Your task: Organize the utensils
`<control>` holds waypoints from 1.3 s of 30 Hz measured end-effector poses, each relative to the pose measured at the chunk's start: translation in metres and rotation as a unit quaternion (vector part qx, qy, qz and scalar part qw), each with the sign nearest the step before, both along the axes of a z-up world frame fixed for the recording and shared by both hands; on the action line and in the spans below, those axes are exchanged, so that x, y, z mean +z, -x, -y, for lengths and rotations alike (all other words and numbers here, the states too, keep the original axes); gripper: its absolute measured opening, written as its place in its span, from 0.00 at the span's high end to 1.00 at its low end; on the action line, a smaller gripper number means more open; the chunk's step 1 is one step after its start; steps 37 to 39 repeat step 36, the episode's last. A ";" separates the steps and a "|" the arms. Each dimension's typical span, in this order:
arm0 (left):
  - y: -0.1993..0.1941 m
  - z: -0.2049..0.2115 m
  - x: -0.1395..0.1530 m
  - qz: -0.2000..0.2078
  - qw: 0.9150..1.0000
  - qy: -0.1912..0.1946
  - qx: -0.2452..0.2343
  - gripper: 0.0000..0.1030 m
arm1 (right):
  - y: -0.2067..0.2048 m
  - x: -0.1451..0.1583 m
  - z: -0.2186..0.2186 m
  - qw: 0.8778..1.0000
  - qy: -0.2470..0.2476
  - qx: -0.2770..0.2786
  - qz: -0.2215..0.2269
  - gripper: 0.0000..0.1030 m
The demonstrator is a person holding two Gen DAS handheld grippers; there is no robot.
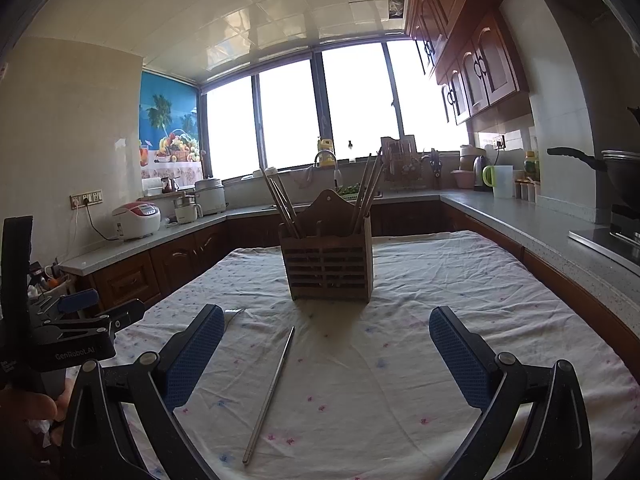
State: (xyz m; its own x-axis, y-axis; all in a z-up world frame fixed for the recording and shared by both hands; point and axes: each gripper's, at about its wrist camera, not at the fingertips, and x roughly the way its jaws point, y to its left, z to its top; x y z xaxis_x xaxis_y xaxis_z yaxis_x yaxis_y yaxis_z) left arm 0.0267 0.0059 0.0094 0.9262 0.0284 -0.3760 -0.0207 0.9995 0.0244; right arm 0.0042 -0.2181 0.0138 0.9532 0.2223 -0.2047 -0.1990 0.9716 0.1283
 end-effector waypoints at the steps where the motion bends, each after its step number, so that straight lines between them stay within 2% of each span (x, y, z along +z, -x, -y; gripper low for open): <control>1: 0.000 0.000 0.000 0.000 1.000 0.000 0.000 0.00 | 0.000 0.000 0.000 1.000 0.000 0.000 0.000 0.00; 39: -0.010 0.004 0.000 -0.015 1.000 0.014 -0.014 0.00 | -0.017 -0.005 0.016 0.999 -0.007 -0.015 -0.036 0.00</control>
